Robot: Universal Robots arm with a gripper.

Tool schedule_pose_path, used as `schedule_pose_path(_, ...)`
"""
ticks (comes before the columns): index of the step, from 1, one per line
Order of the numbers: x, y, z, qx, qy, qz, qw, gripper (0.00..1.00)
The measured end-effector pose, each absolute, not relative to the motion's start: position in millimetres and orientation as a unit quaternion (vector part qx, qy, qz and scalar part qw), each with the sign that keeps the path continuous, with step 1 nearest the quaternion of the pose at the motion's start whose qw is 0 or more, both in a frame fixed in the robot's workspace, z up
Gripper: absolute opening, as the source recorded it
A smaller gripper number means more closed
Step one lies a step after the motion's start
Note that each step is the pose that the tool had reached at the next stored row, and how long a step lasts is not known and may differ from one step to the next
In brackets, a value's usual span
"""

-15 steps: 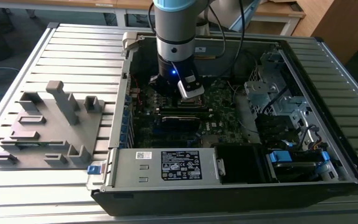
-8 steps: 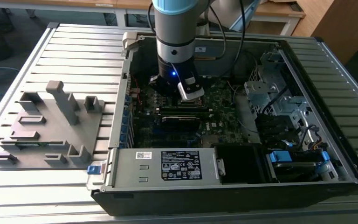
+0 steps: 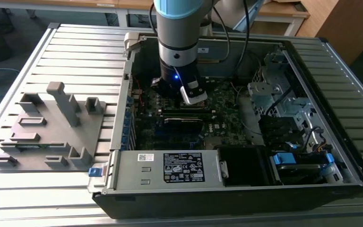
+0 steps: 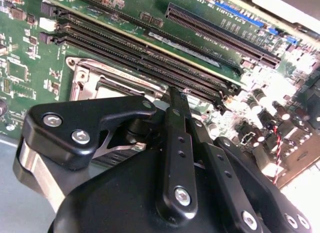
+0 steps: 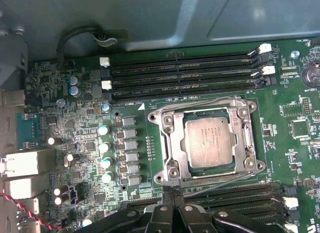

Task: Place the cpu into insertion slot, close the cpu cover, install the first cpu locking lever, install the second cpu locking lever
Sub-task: 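Install the second cpu locking lever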

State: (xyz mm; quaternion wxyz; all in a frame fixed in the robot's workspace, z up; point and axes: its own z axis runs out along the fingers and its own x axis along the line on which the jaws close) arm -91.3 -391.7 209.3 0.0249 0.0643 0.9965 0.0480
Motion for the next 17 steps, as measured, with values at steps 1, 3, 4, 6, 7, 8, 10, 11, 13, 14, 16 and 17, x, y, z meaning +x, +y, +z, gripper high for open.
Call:
schedule_pose_path(1,-91,-393,209,0.064,0.996,0.053,0.025,0.1)
schedule_pose_path(3,-91,-395,209,0.065,0.996,0.061,0.024,0.1)
schedule_pose_path(4,-91,-396,209,0.065,0.996,0.064,0.024,0.1)
schedule_pose_path(6,-91,-398,209,0.065,0.995,0.067,0.024,0.1)
schedule_pose_path(7,-91,-399,209,0.065,0.995,0.069,0.024,0.1)
schedule_pose_path(8,-91,-400,209,0.065,0.995,0.07,0.023,0.1)
schedule_pose_path(10,-91,-402,208,0.065,0.995,0.071,0.023,0.1)
schedule_pose_path(11,-91,-402,208,0.065,0.995,0.072,0.023,0.1)
schedule_pose_path(13,-91,-403,207,0.065,0.995,0.074,0.023,0.1)
schedule_pose_path(14,-91,-403,206,0.065,0.995,0.075,0.023,0.1)
schedule_pose_path(16,-91,-403,205,0.065,0.995,0.077,0.023,0.1)
schedule_pose_path(17,-91,-403,205,0.065,0.995,0.078,0.023,0.1)
